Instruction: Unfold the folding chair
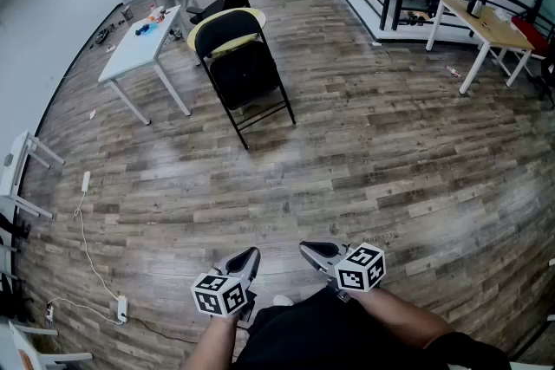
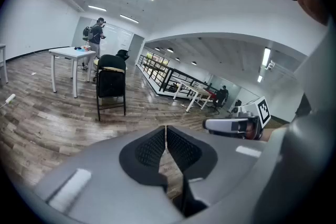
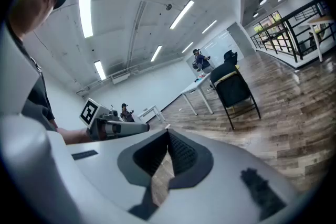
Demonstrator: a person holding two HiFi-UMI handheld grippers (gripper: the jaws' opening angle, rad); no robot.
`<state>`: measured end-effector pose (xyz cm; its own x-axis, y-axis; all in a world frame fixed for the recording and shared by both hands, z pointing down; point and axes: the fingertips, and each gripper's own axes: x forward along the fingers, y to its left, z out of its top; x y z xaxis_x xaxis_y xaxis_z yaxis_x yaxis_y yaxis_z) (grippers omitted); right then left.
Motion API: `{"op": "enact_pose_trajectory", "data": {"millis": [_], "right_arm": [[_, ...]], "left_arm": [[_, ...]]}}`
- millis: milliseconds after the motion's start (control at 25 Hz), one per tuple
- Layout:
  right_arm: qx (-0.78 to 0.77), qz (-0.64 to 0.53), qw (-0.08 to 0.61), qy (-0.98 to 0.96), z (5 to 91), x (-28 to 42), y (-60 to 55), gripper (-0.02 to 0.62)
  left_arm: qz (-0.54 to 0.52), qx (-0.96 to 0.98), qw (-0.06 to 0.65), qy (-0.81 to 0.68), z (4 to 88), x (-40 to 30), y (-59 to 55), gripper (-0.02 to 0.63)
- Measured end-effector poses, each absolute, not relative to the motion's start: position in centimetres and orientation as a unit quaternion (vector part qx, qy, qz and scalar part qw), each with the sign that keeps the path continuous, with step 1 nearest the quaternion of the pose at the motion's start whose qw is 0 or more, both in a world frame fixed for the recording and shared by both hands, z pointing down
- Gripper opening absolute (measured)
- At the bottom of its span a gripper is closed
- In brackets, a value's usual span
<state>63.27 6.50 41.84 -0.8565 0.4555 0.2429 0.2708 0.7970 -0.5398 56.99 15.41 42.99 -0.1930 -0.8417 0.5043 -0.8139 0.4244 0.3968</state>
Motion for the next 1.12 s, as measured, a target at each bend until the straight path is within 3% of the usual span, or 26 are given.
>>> {"op": "enact_pose_trajectory", "data": {"millis": [1120], "right_arm": [[-0.216, 0.178, 0.214, -0.936, 39.9, 59.2, 20.1, 0.006]], "left_arm": [[-0.073, 0.477, 0.3, -0.823, 41.9, 54.8, 34.4, 0.008]]}}
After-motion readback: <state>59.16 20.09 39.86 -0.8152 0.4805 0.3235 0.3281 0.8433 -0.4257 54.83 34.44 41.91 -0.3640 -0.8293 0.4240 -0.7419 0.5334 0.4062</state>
